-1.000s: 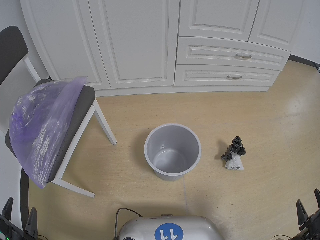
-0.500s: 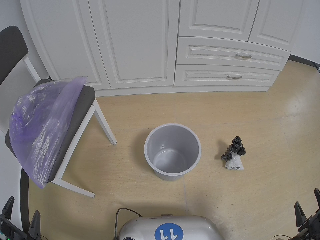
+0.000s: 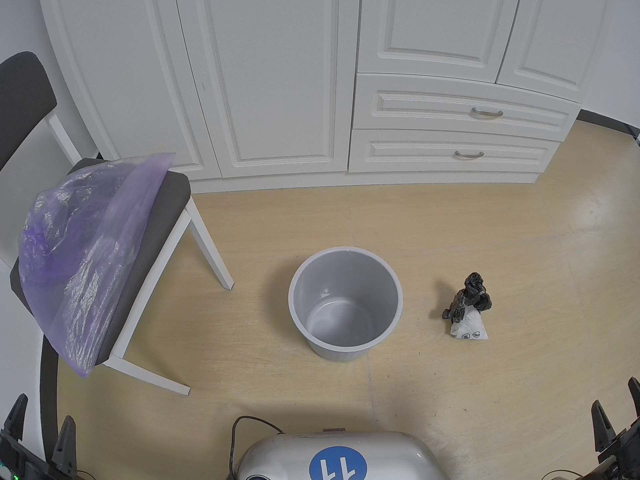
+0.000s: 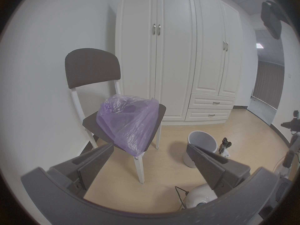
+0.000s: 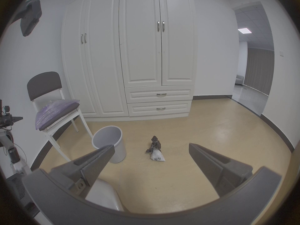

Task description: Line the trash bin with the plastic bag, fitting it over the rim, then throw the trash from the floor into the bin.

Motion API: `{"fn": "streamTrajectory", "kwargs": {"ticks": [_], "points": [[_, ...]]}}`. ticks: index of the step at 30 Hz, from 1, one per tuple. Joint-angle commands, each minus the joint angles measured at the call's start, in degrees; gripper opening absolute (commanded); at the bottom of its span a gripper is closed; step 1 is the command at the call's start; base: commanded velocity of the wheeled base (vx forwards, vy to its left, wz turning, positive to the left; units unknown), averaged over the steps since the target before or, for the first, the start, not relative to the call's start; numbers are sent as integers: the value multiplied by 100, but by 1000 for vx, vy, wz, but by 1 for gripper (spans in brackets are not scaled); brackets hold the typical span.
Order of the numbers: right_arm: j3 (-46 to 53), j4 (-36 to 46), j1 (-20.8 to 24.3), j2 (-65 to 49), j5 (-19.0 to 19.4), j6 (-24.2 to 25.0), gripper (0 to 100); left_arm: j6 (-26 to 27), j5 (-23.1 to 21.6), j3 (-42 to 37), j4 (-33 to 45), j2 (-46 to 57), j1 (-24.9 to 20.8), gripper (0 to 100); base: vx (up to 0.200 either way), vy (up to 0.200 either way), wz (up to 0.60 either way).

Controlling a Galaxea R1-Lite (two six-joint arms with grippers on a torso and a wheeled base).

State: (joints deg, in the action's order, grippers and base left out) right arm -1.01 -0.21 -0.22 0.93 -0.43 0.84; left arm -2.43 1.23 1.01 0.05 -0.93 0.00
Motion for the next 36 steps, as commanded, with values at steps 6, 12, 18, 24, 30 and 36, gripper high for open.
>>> {"fn": "streamTrajectory", "kwargs": {"ticks": [6, 12, 18, 24, 30, 36], "points": [[92, 3, -13, -84, -45, -23, 100, 5, 70, -101, -31, 93, 0, 100, 0, 0, 0], [101, -6, -4, -93, -1, -23, 100, -144, -79, 699, -585, 14, -26, 100, 0, 0, 0], [101, -23, -13, -84, -1, -119, 100, 146, -106, 1384, 13, -215, -88, 100, 0, 0, 0], [-910, -1008, -180, 567, 324, 153, 100, 207, -106, 1569, 180, -505, -97, 100, 0, 0, 0], [-1463, -972, -215, 1806, 508, 118, 100, 322, -44, 2333, 399, -1920, -26, 100, 0, 0, 0], [-1903, -964, -136, 2570, 500, 118, 100, 304, -26, 3397, 1067, -3089, 62, 100, 0, 0, 0]]}}
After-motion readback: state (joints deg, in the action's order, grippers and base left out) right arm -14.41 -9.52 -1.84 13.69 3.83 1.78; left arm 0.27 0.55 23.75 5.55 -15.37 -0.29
